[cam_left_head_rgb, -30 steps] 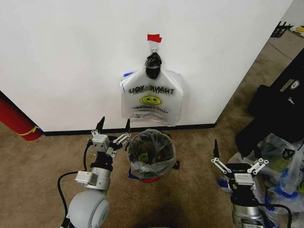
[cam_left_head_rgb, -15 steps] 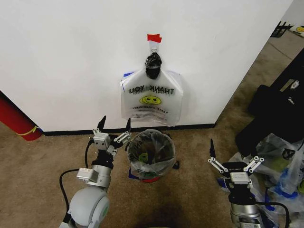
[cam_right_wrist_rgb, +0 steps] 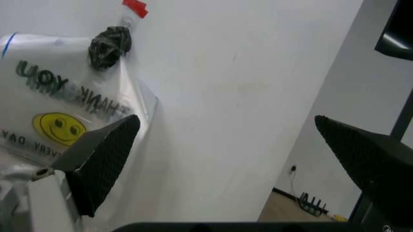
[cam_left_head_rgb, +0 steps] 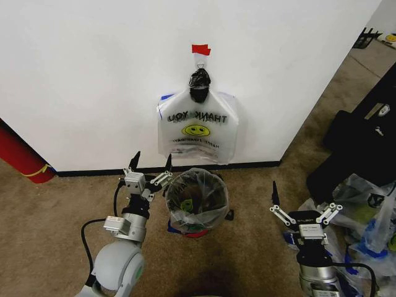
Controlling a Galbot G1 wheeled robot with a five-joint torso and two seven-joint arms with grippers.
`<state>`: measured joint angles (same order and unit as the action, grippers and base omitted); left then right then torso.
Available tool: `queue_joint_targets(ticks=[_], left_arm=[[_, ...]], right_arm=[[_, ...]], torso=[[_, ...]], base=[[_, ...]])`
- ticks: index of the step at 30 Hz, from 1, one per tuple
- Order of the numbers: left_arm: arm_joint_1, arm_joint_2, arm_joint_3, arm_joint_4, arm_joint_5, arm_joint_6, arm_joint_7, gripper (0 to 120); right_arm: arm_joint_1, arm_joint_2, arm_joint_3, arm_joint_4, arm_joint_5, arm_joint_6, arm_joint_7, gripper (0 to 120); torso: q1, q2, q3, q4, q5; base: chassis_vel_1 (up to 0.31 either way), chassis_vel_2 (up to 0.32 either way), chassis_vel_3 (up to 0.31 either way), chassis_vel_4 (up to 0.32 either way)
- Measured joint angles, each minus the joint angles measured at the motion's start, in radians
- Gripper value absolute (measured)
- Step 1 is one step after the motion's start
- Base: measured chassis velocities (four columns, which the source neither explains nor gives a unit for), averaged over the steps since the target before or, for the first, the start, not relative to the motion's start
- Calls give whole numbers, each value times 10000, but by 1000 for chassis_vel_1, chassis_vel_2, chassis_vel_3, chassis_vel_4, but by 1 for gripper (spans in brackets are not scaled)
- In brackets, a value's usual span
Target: Pick up the garbage bag from the wall and place it over the trash bin.
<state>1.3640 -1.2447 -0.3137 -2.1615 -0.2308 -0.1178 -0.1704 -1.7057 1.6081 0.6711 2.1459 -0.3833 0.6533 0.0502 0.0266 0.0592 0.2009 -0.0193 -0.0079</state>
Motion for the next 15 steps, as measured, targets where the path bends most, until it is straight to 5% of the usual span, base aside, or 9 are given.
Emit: queue_joint_targets(ticks=[15], left_arm=[[-50,-50,14,277,63,-17,11,100]], right_arm=[[139,0,-233,-148,455,-92,-143,100]], torso=[[0,0,0,0,-2]], base=[[0,0,0,0]])
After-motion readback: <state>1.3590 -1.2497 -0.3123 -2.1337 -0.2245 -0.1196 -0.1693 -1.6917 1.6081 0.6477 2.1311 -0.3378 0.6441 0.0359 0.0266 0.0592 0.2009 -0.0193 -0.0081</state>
